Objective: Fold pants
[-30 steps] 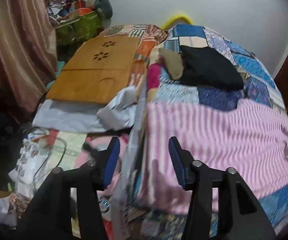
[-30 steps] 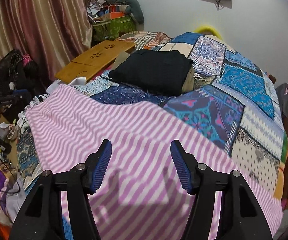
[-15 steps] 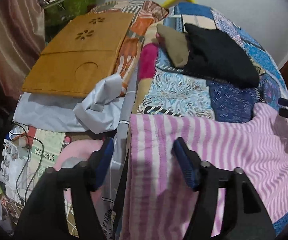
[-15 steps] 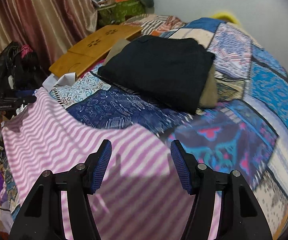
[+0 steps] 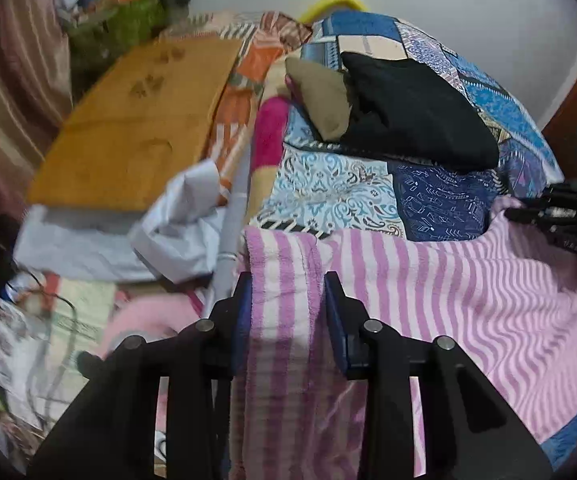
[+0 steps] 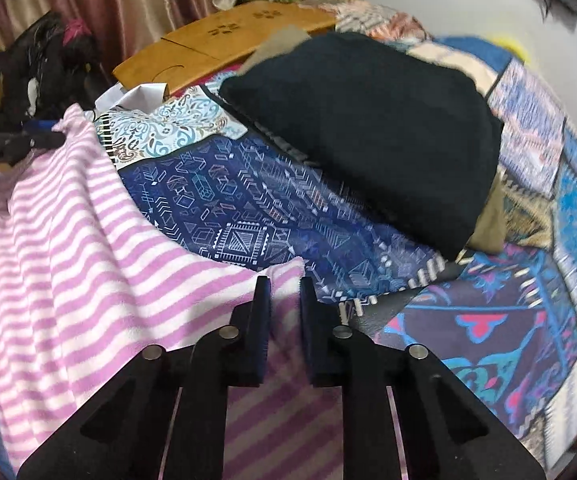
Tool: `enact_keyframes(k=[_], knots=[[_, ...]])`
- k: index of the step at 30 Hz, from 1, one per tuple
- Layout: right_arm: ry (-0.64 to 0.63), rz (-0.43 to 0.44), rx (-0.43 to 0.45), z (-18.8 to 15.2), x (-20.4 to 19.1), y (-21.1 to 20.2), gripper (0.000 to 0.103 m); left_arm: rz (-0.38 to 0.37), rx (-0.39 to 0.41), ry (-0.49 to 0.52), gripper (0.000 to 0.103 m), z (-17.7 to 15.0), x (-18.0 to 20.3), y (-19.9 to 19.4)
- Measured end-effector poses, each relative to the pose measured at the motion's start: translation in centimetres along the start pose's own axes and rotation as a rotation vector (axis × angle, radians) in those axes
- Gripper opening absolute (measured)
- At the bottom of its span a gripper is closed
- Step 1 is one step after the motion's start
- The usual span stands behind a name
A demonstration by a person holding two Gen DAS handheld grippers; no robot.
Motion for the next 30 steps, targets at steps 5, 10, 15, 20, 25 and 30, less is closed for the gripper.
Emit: enact_keyframes(k=[5, 10, 15, 20, 25, 30], knots=[[-0.020, -0.094, 0.058, 0.7, 0.3, -0.8, 0.009, 0.108, 0.059, 0.054, 0.034, 0.8, -0.1, -1.9], [-0.008, -0.217, 0.040, 2.2, 2.9, 0.9, 0.002, 0.110, -0.016, 0.046, 0.036, -0.2, -0.8, 0.0], [0.153, -0.089, 0.021, 1.9, 3.8, -1.1, 0.006, 0.098, 0.029, -0.050, 0.053, -0.6, -1.8, -2.4], [0.207, -0.059, 0.106, 0.8, 3.5, -6.9, 0.038, 0.083, 0.070, -0.087, 0.058, -2.1, -1.9, -6.3], [0.237, -0.023, 0.173, -1.8, 1.7, -12.2, 0.039, 0.062, 0.071, -0.104, 0.065, -5.1, -1.5, -8.8], [0.243, -0.023, 0.200, -5.0, -1.0, -14.4, 0.045, 0.031, 0.053, -0.105, 0.071, -8.5, -0.4, -9.6]])
Point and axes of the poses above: each gripper's, at about its wrist camera, not at the fingertips, and y roughly the way its jaws point, x to its right, z to its top, the point moved 7 cm from there along y, roughly the way its jaws point, and after that the axes turned 9 degrees about y, right-handed, at the moved point
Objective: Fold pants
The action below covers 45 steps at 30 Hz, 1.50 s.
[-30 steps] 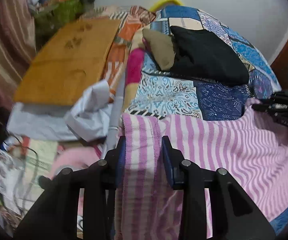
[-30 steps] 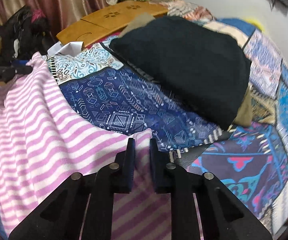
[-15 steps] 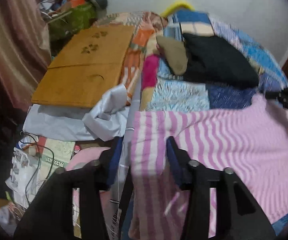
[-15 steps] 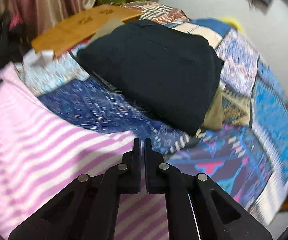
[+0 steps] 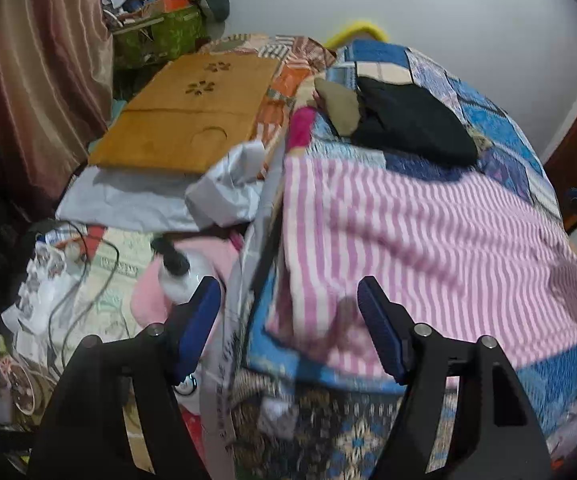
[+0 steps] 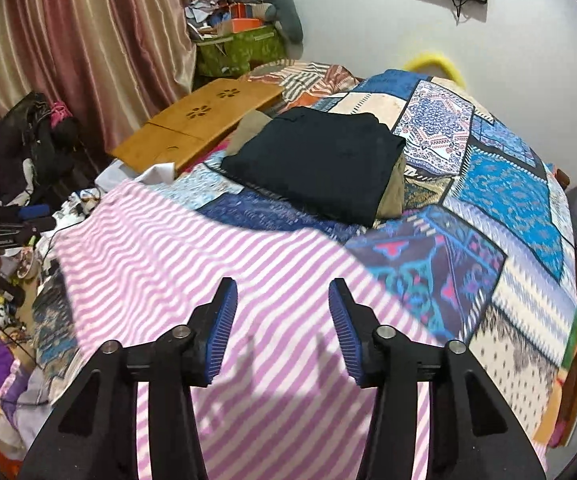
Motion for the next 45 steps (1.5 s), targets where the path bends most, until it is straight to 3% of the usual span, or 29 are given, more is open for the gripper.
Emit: enact_keyframes(k=[5, 9, 12, 13, 21, 25, 26, 30, 36, 40, 42, 45], knots=[[0.034, 0.008, -0.030, -3.9, -0.7, -0.5, 0.045, -0.049, -0.027, 0.015, 0.071, -2.6, 1.3, 0.6], [0.065, 0.005, -0.055, -6.7, -1.0, -0.4, 0.045, -0.047, -0.016, 0.017, 0.070, -3.0, 2.4, 1.7], [0.080, -0.003, -0.085, -8.5, -1.2, 0.1, 0.045, 0.012, -0.003, 0.041, 0.046, -2.5, 2.8, 2.3], [0.084, -0.006, -0.092, -8.9, -1.2, 0.2, 0.045, 0.009, -0.010, 0.037, 0.033, -2.5, 2.8, 2.7], [0.127, 0.016, -0.105, -10.8, -1.2, 0.7, 0.045, 0.052, 0.011, 0.087, 0.028, -2.8, 1.0, 1.7], [0.103, 0.005, -0.111, -10.9, -1.6, 0.6, 0.045, 0.146, -0.037, 0.075, 0.017, -3.8, -1.7, 1.8], [0.098, 0.005, -0.115, -10.9, -1.6, 0.6, 0.045, 0.162, -0.048, 0.045, 0.017, -4.1, -3.0, 1.7], [0.083, 0.011, -0.129, -11.0, -1.5, 0.3, 0.045, 0.087, -0.035, -0.035, 0.017, -4.1, -4.3, 0.4], [0.113, 0.002, -0.066, -9.5, -1.1, -1.0, 0.045, -0.026, 0.054, 0.058, 0.018, -0.3, 1.7, -1.5], [0.129, -0.031, -0.035, -9.1, -0.3, -1.4, 0.045, -0.085, 0.068, 0.146, 0.039, 1.1, 6.6, -0.2], [0.158, -0.043, -0.049, -9.7, 0.6, -1.1, 0.045, -0.075, 0.044, 0.196, 0.040, 0.8, 8.5, 1.8], [0.176, -0.047, -0.093, -11.1, 1.2, -0.6, 0.045, -0.070, -0.054, 0.211, 0.040, -1.2, 9.2, 5.1]])
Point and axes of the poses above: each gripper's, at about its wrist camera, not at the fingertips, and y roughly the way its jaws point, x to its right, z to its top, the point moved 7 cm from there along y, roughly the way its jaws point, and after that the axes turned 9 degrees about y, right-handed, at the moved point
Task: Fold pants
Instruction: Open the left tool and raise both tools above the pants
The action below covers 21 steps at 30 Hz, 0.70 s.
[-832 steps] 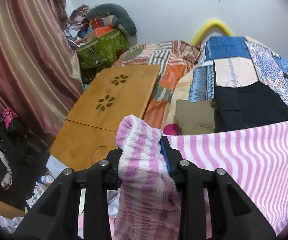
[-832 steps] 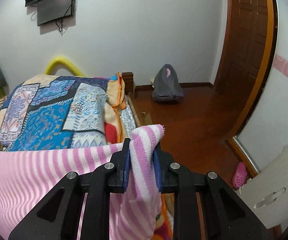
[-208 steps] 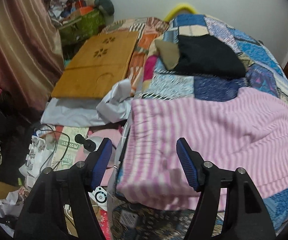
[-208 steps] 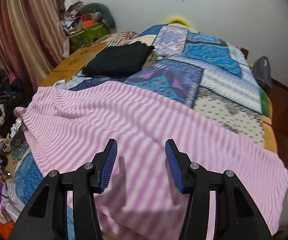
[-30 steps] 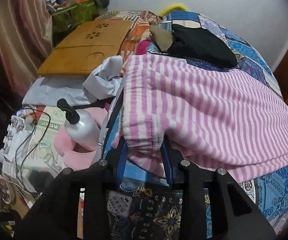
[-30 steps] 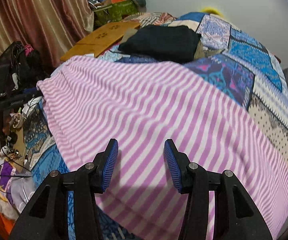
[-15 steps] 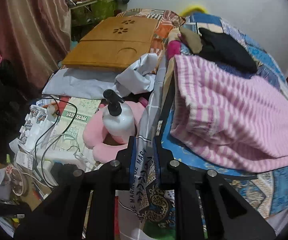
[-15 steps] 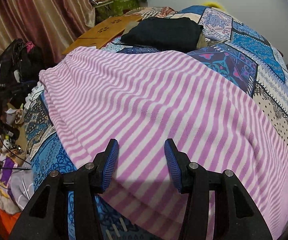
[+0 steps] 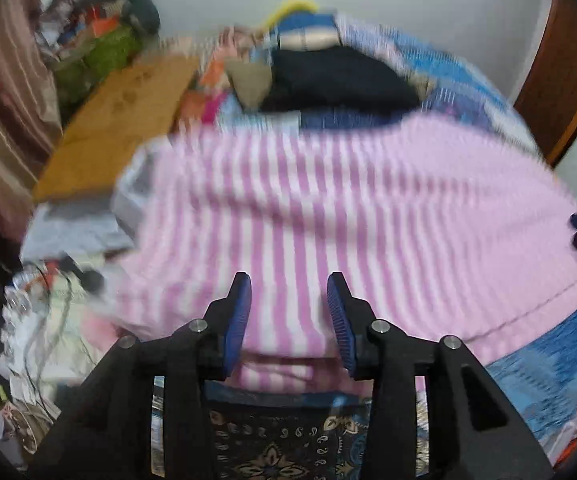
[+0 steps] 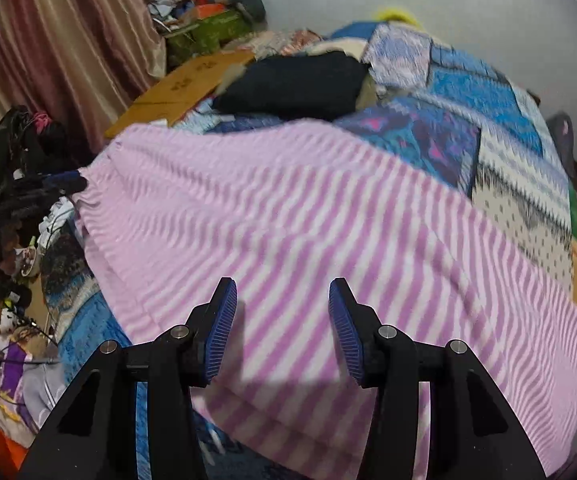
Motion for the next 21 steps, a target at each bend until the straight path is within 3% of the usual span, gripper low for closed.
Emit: enact_keyframes(k=[2, 4, 11, 16, 21], knots=[[-0.009, 0.008, 0.009, -0.9, 0.2, -0.3, 0.045, -0.014, -0.043, -0.008, 0.040, -2.0, 0.0, 1.4], [-0.007, 0.015, 0.013, -1.5, 0.2, -0.8, 0.045, -0.010, -0.010, 0.012, 0.040, -3.2, 0.1, 0.9], [0.021, 0.041, 0.033, -2.4, 0.4, -1.5, 0.045, 0.034, -0.023, 0.044, 0.040, -5.8, 1.0, -0.5], [0.023, 0.046, 0.027, -3.7, 1.5, -2.8, 0.045, 0.019, -0.042, 0.012, 0.040, -5.2, 0.5, -1.5], [0.089, -0.009, 0.037, -5.3, 4.5, -5.3, 0.045, 0.048, 0.025, 0.005, 0.040, -1.7, 0.7, -4.6]])
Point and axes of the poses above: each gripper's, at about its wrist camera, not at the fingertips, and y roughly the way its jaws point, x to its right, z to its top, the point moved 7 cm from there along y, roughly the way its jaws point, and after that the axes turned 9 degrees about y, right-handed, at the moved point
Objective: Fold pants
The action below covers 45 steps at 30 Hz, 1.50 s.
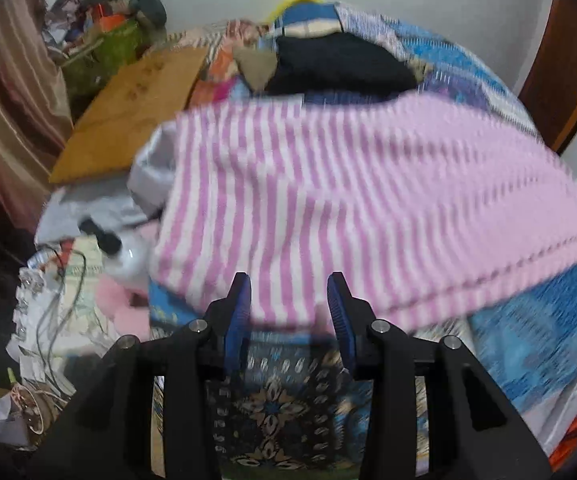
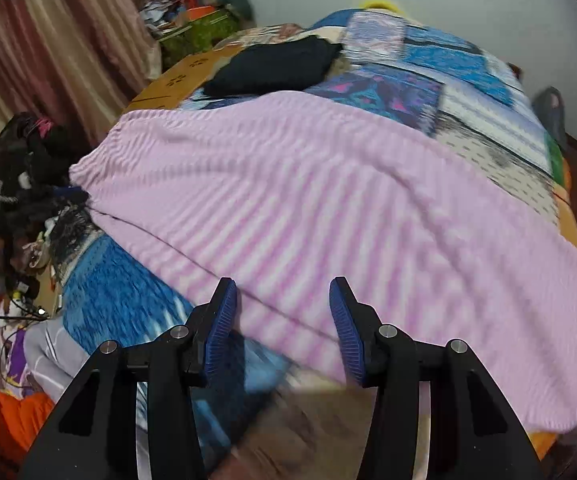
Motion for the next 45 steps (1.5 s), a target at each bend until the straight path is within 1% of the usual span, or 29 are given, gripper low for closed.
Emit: enact_keyframes(k=[3, 6, 9, 11, 13, 16, 19, 21, 23, 25, 28, 30, 35, 38, 40, 42, 43, 45], knots=[[0.067, -0.037, 0.046, 0.0, 3.0, -2.2, 0.045, -0.010, 0.038, -0.003, 0.041, 3.0, 1.0, -1.2], [0.135, -0.081, 0.110, 0.2, 6.5, -4.6, 0.045, -0.030, 0.071, 0.023, 0.049, 6.2, 3.6, -1.5], [0.202, -0.117, 0.157, 0.1, 9.9, -6.2, 0.047, -0.077, 0.092, 0.055, 0.053, 9.3, 7.6, -0.9], [0.238, -0.138, 0.177, 0.0, 12.1, -7.0, 0.048, -0.106, 0.085, 0.069, 0.055, 10.8, 10.3, -0.2], [0.250, -0.150, 0.182, 0.0, 13.9, -7.2, 0.048, -0.137, 0.073, 0.088, 0.055, 12.3, 13.5, 0.8], [0.247, -0.161, 0.178, 0.3, 15.8, -7.0, 0.048, -0.183, 0.047, 0.101, 0.058, 13.4, 17.9, 2.4], [0.249, -0.168, 0.174, -0.1, 17.3, -6.5, 0.048, -0.219, 0.007, 0.121, 0.058, 13.1, 21.3, 4.0], [0.284, -0.160, 0.174, -0.9, 18.6, -6.4, 0.048, -0.214, -0.022, 0.161, 0.058, 12.3, 23.5, 5.1], [0.350, -0.132, 0.168, -2.2, 20.2, -6.0, 0.048, -0.200, -0.046, 0.196, 0.059, 11.3, 24.8, 6.2], [0.385, -0.129, 0.136, -3.7, 21.4, -5.0, 0.048, -0.157, -0.005, 0.207, 0.061, 10.7, 25.2, 6.1], [0.403, -0.141, 0.050, -6.1, 22.5, -2.4, 0.048, -0.165, -0.009, 0.201, 0.061, 10.0, 25.0, 5.5], [0.406, -0.121, 0.061, -7.3, 22.2, -1.9, 0.048, -0.183, -0.019, 0.182, 0.061, 9.5, 24.6, 5.5], [0.403, -0.119, 0.051, -8.9, 21.8, -2.8, 0.048, -0.158, -0.022, 0.204, 0.061, 8.4, 24.7, 4.9], [0.401, -0.118, 0.041, -9.8, 21.9, -3.3, 0.048, -0.157, -0.025, 0.206, 0.061, 7.8, 24.6, 4.5], [0.403, -0.122, 0.035, -9.8, 22.0, -3.6, 0.048, -0.156, -0.027, 0.203, 0.061, 7.6, 24.4, 4.2], [0.402, -0.130, 0.037, -9.0, 22.0, -3.8, 0.048, -0.154, -0.031, 0.200, 0.061, 7.6, 24.2, 3.8], [0.400, -0.131, 0.050, -8.7, 21.8, -4.3, 0.048, -0.151, -0.033, 0.200, 0.060, 7.7, 24.2, 3.6], [0.395, -0.102, 0.080, -7.5, 21.2, -5.0, 0.048, -0.151, -0.036, 0.201, 0.060, 8.1, 24.4, 3.2]])
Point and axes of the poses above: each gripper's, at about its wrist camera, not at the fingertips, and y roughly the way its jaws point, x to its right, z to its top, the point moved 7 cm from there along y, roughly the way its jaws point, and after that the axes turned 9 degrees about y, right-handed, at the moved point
